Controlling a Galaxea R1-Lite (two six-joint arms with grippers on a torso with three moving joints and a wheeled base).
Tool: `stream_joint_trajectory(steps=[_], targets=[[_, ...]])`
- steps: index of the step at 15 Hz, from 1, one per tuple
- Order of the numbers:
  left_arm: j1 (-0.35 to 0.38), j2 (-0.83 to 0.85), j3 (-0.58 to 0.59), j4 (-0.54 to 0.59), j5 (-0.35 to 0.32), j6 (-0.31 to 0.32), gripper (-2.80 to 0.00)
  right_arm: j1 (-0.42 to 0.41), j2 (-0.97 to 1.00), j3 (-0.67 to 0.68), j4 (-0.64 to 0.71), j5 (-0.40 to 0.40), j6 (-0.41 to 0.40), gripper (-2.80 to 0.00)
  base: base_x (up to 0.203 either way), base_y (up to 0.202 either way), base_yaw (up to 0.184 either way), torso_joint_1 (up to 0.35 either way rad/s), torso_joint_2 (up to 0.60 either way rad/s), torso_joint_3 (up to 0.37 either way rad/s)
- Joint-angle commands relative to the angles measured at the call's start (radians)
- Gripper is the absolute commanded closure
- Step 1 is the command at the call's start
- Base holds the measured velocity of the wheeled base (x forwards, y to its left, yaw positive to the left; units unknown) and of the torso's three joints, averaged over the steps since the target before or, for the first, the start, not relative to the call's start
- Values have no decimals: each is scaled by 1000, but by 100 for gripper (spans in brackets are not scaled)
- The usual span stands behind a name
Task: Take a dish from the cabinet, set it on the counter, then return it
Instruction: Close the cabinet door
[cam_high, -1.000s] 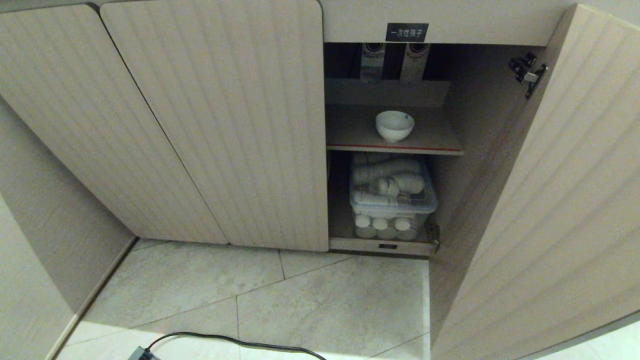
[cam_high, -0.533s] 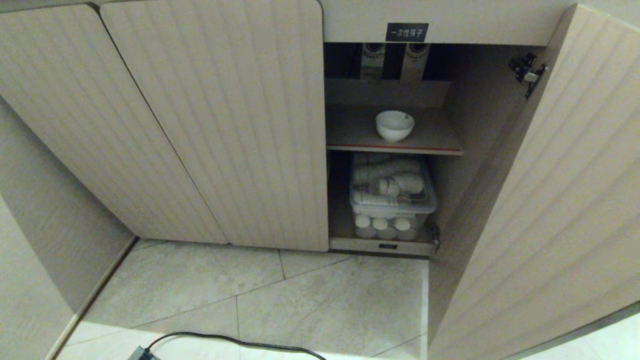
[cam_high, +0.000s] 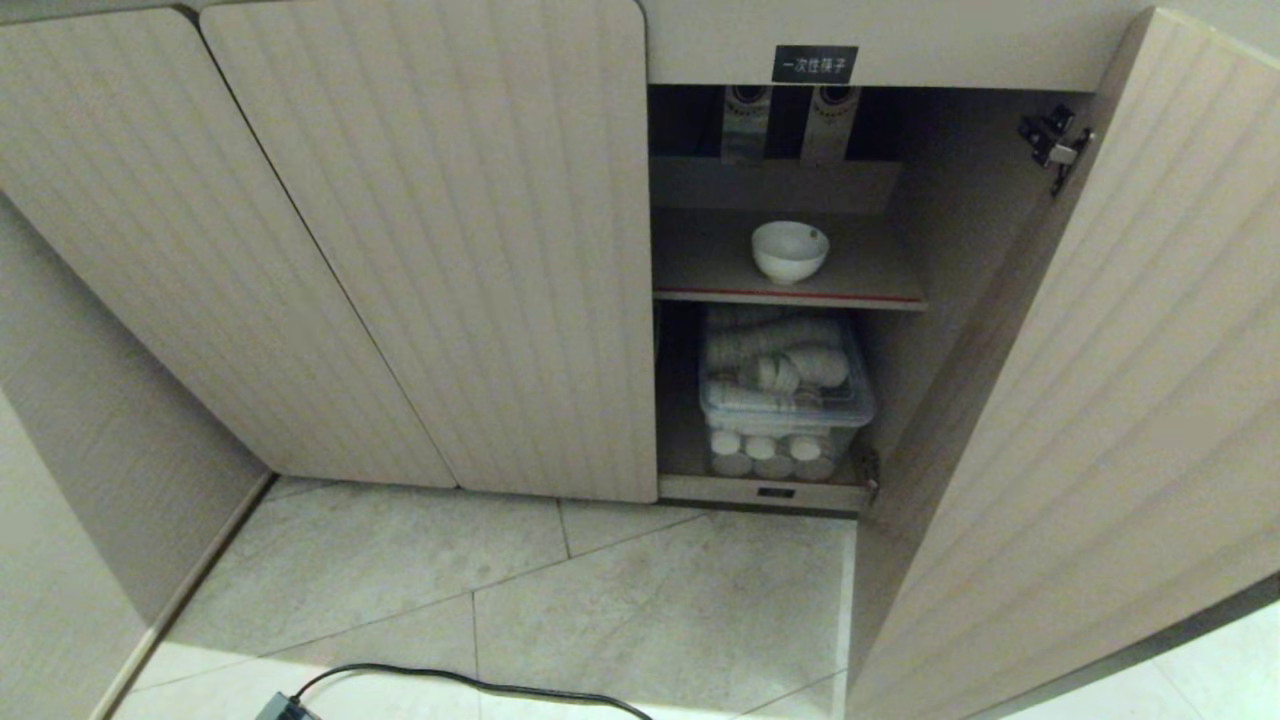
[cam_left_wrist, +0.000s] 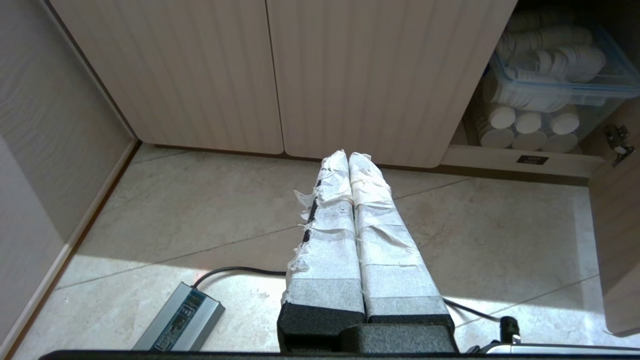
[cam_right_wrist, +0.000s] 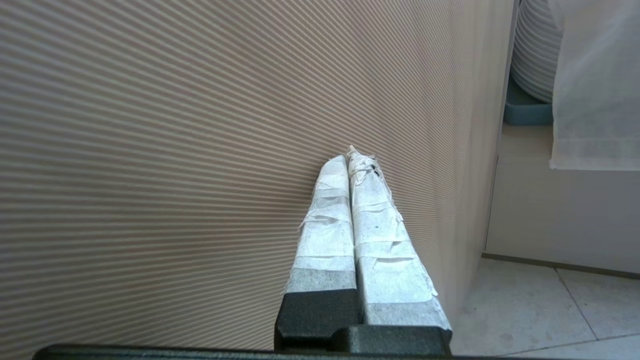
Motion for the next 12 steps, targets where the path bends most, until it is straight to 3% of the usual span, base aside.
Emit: stream_joint_trajectory(steps=[1,7,12], targets=[[0,0,0,0,0,-1,0,18,24,-1,-6,1,0,0,0,0,0,0,0,0],[0,0,0,0,0,-1,0,61,141,-5,-168,1,-6,0,0,0,0,0,0,0],[0,0,0,0,0,-1,0,91,234,-63,-181,0,-15,0,0,0,0,0,0,0]])
